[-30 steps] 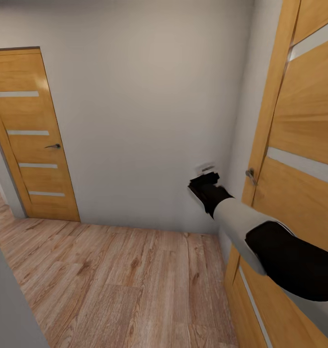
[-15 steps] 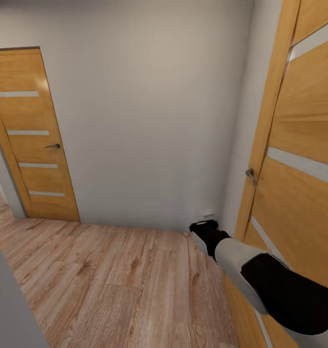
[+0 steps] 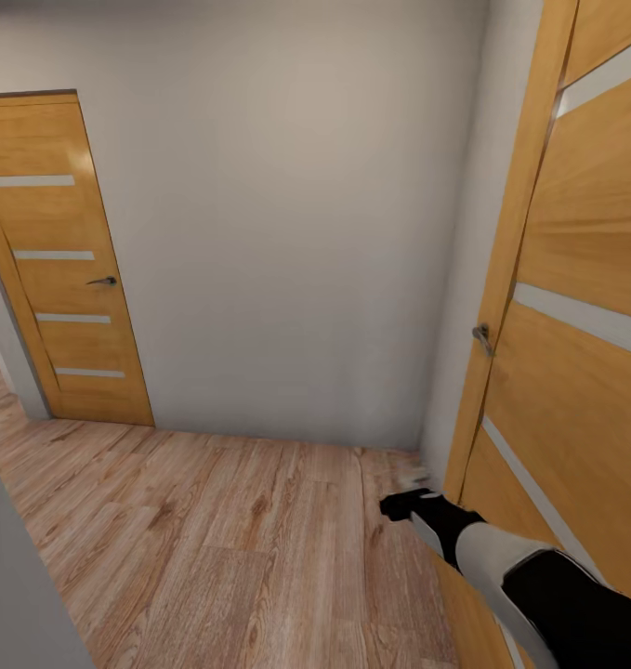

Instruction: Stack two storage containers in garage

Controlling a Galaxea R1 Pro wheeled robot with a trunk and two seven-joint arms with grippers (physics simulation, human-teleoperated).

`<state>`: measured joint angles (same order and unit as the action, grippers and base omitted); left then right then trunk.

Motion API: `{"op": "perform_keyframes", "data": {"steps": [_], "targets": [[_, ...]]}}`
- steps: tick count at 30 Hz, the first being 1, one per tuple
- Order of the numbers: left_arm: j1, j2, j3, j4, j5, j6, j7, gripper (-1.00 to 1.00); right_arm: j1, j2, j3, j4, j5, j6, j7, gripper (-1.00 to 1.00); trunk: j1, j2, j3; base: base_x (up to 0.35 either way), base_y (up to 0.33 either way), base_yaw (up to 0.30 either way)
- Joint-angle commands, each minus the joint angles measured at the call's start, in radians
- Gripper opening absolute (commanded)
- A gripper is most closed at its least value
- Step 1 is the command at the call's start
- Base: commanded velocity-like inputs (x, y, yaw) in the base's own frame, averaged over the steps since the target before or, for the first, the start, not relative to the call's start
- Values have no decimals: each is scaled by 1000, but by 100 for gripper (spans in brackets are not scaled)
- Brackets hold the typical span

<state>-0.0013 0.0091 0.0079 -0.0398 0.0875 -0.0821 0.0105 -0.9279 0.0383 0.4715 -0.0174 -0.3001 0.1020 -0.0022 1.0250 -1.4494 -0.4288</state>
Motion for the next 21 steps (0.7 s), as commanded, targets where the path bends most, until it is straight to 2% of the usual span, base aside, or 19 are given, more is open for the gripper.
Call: {"op": "perform_keyframes", "data": {"steps": [1, 3, 5, 6, 10, 21], "targets": [[0, 0, 0, 0, 9, -2, 0, 100, 11, -14, 8, -1, -10, 3, 31, 100, 0, -1, -1, 0, 0, 0], [0, 0, 0, 0, 9, -2, 0, 100, 47, -42, 9, -1, -11, -10, 100, 100, 0, -1, -1, 0, 0, 0], [0, 0, 0, 0, 9, -3, 0, 100, 72, -50, 9, 0, -11, -24, 122, 100, 0, -1, -1, 0, 0, 0], [0, 0, 0, 0, 9, -3, 0, 100, 110, -56, 9, 0, -10, -48, 135, 100, 0, -1, -1, 0, 0, 0], [0, 0, 0, 0, 9, -3, 1, 100, 184, -59, 9, 0, -7, -90, 144, 100, 0, -1, -1, 0, 0, 0], [0, 0, 0, 0, 12, -2, 2, 100, 240, -59, 9, 48, -7, -98, 146, 100, 0, -1, -1, 0, 0, 0]]}}
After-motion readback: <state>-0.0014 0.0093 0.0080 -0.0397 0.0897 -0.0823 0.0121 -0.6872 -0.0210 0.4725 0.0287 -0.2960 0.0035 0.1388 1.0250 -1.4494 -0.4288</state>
